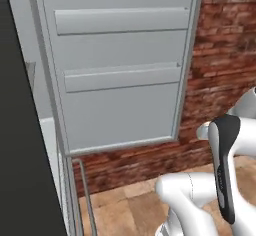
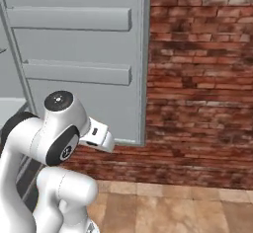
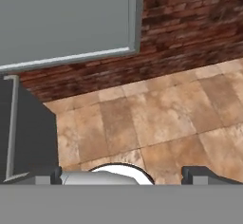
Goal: Pick the egg and butter from the fridge and place them by the bowl for mixing.
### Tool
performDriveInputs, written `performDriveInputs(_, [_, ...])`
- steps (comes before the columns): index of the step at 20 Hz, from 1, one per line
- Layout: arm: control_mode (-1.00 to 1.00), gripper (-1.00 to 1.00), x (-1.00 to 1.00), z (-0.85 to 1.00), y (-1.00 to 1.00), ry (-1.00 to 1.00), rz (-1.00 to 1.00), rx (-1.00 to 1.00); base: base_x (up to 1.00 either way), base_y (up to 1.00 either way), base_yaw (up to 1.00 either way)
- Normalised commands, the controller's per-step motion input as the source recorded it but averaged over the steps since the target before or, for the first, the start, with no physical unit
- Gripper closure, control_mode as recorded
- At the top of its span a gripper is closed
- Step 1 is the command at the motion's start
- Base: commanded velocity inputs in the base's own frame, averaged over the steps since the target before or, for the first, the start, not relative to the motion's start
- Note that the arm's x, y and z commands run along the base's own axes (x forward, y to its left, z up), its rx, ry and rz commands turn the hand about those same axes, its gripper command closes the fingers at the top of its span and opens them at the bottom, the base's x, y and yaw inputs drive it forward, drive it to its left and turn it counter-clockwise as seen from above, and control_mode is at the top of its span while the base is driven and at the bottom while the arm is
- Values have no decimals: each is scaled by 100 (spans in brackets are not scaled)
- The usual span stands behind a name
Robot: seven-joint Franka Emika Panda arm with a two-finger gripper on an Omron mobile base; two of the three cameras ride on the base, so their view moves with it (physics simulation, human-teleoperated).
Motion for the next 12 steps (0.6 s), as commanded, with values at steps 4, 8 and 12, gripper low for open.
performDriveInputs(4, [100,-100,0,0,0,0,0,0,44,0,69])
performDriveInputs(8, [100,-100,0,0,0,0,0,0,53,-1,59])
performDriveInputs(12, [100,-100,0,0,0,0,0,0,56,-5,56])
